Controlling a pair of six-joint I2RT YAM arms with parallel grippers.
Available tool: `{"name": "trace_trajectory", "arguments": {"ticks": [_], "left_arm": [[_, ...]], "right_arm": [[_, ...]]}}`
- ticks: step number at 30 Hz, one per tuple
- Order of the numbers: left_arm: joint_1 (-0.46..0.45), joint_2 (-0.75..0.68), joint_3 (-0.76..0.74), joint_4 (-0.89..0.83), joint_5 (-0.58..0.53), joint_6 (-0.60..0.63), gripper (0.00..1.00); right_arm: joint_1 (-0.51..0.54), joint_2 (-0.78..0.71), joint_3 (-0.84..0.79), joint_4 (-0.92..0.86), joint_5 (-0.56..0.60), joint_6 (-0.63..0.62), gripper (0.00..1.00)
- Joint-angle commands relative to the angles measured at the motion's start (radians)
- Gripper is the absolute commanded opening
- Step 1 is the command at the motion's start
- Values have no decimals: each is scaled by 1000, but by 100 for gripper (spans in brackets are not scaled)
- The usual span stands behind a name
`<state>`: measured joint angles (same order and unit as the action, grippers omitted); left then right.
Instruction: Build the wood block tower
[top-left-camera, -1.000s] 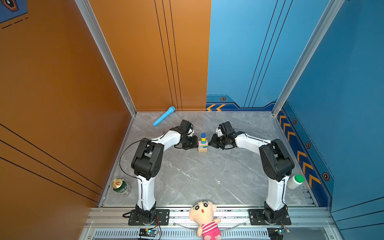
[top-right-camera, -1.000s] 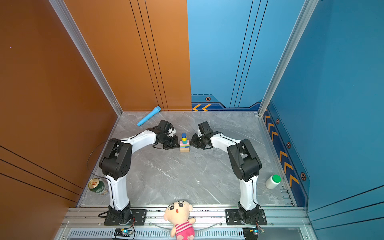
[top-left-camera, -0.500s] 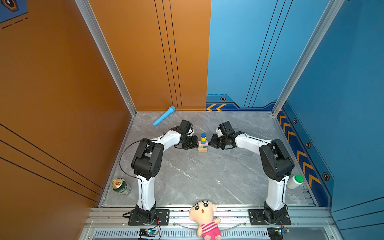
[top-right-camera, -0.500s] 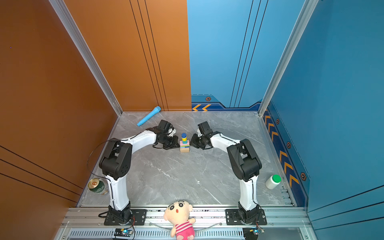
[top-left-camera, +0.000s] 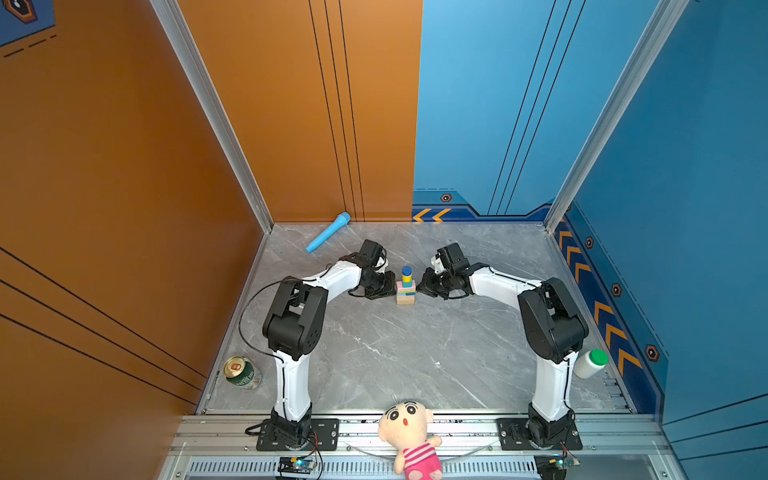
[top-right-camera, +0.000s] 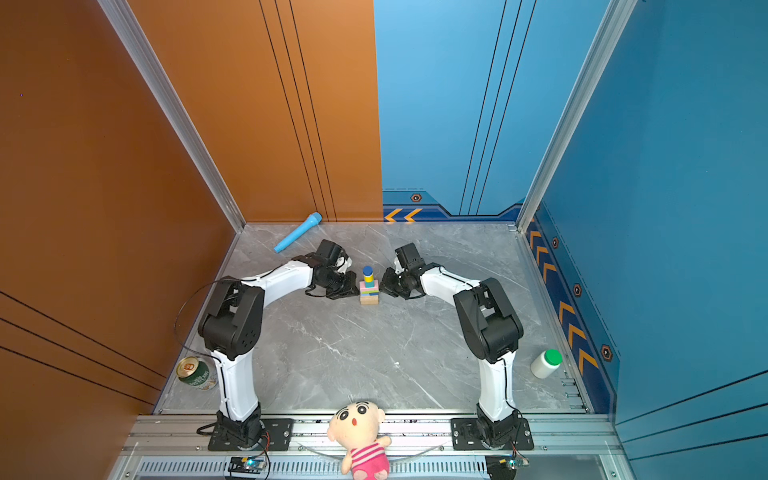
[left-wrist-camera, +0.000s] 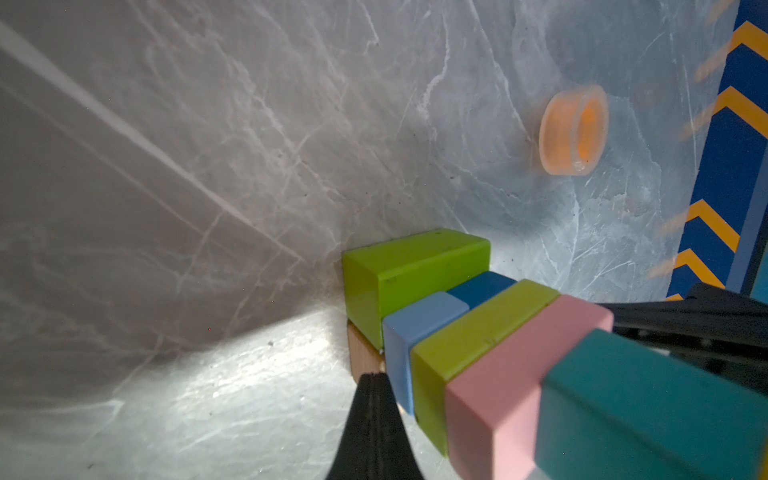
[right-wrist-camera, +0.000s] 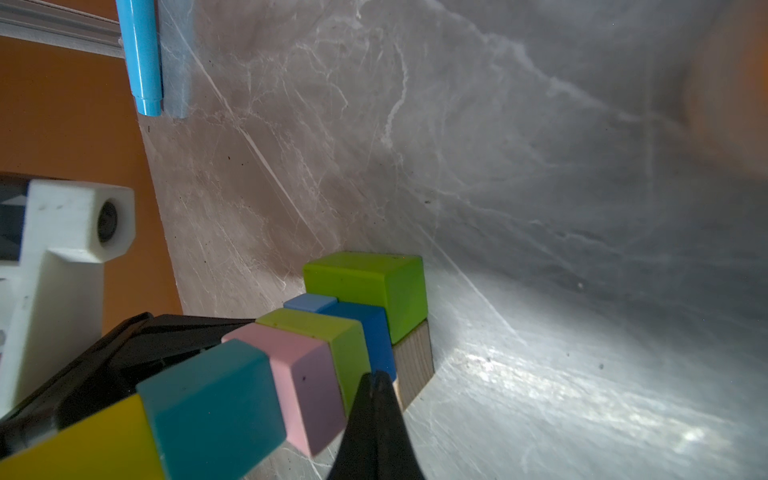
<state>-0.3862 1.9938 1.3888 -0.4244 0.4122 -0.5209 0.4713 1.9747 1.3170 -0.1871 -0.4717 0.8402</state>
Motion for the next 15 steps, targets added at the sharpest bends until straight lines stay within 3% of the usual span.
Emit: {"name": "trace_trajectory", "arguments": {"ticks": [1, 15], "left_arm": [[5, -27, 9, -34, 7, 13, 0], [7, -33, 6, -35, 5, 13, 0]], "right_arm": [[6, 16, 15, 11, -17, 16, 0], [6, 10, 11, 5, -15, 13, 0]]}}
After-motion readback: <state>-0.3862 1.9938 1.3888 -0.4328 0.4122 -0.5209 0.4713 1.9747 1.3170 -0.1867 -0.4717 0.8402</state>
